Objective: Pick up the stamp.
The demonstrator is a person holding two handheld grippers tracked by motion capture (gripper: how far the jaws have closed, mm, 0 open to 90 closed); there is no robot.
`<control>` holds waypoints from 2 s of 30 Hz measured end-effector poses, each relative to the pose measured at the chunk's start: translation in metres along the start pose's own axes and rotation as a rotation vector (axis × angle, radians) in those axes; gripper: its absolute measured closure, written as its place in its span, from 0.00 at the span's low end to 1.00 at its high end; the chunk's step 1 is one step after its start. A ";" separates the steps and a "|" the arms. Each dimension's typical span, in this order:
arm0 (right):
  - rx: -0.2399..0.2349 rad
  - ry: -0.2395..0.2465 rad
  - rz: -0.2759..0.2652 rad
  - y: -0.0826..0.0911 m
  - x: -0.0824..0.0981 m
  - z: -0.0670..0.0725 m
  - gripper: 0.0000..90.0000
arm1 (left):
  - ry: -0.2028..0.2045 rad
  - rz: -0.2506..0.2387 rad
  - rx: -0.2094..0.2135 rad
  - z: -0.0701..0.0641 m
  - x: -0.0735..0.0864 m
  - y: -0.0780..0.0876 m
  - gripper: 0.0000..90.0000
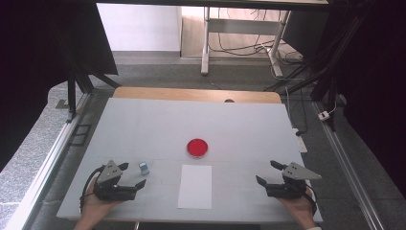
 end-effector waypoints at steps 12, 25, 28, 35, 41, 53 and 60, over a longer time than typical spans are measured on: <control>-0.004 0.005 -0.002 0.001 0.002 0.001 0.21 | -0.022 -0.004 -0.037 0.003 -0.005 -0.007 0.19; -0.006 0.015 0.003 0.000 0.003 0.003 0.21 | -0.065 0.026 -0.032 0.021 -0.007 -0.028 0.34; -0.006 0.016 0.005 0.000 0.003 0.003 0.21 | -0.079 0.033 -0.031 0.022 -0.006 -0.030 0.39; -0.006 0.020 0.011 -0.001 0.004 0.003 0.21 | -0.112 0.023 -0.014 0.021 -0.007 -0.031 0.55; -0.006 0.029 0.016 -0.001 0.004 0.004 0.21 | -0.132 0.017 -0.008 0.021 -0.007 -0.032 0.64; -0.006 0.038 0.022 -0.002 0.004 0.005 0.21 | -0.171 0.014 -0.006 0.017 -0.010 -0.033 0.83; 0.000 0.039 0.019 -0.003 0.004 0.007 0.21 | -0.163 0.004 0.001 0.014 -0.012 -0.032 0.84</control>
Point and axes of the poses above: each handheld gripper's, and its own axes: y roughly backward along the jaws, x roughly out of its underside, z roughly to its left, the point moved 3 cm from there along -y, roughly forward along the jaws, and after that the axes turned 7 degrees about x, right-handed, at the moved point
